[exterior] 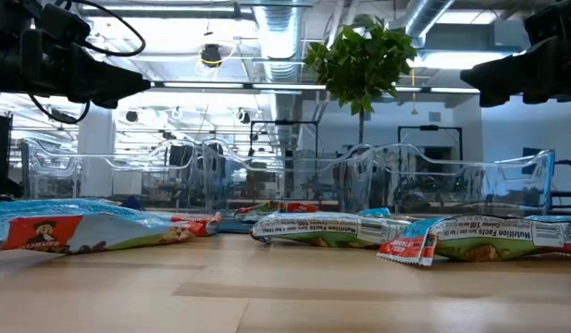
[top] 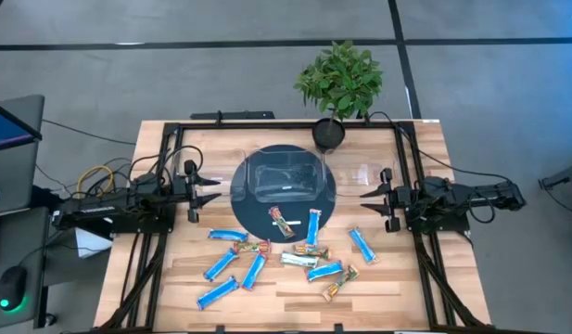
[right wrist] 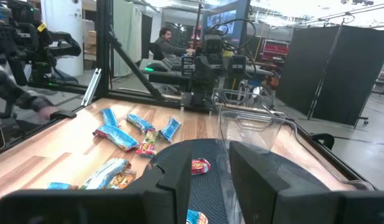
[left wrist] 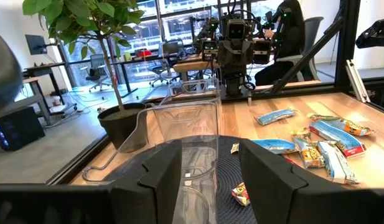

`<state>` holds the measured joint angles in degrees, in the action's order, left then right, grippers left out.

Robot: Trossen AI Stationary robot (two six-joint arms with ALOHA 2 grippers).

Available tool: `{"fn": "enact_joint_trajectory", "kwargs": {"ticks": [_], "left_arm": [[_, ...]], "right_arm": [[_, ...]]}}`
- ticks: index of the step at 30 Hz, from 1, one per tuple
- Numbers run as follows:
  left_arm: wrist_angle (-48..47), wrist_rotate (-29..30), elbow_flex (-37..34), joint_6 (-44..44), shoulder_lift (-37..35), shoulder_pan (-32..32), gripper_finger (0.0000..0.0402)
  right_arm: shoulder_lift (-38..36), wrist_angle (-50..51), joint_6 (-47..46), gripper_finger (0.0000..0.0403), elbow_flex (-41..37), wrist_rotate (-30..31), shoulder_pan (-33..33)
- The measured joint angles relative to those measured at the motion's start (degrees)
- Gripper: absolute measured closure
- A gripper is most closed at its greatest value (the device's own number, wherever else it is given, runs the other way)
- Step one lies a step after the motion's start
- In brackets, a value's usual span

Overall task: Pick and place Granola Bars by type
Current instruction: Put the orange snack bar into the middle transparent bin

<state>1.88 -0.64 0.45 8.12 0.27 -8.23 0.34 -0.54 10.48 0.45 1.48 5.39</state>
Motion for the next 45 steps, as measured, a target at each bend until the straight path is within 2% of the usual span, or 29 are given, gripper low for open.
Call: {"fn": "enact_joint_trajectory", "kwargs": {"ticks": [23, 30, 41, 45], "left_arm": [[0.0, 0.0, 0.0, -0.5, 0.0, 0.0, 0.0246], [1.4, 0.0, 0.0, 4.8, 0.0, 0.0, 0.0246], [8.3, -0.5, 0.2, 0.1, 0.0, 0.0, 0.0246], [9.1, 2.9, 0.4, -3.1, 0.0, 0.0, 0.0246]], "right_arm": [[0.0, 0.0, 0.0, 0.0301, 0.0, 0.0, 0.0], [0.0, -0.4, 0.2, 0.0301, 0.0, 0.1, 0.0], [0.0, -10.9, -11.7, 0.0301, 0.0, 0.3, 0.2], [0.1, -13.0, -9.8, 0.0301, 0.0, 0.4, 0.0]]}}
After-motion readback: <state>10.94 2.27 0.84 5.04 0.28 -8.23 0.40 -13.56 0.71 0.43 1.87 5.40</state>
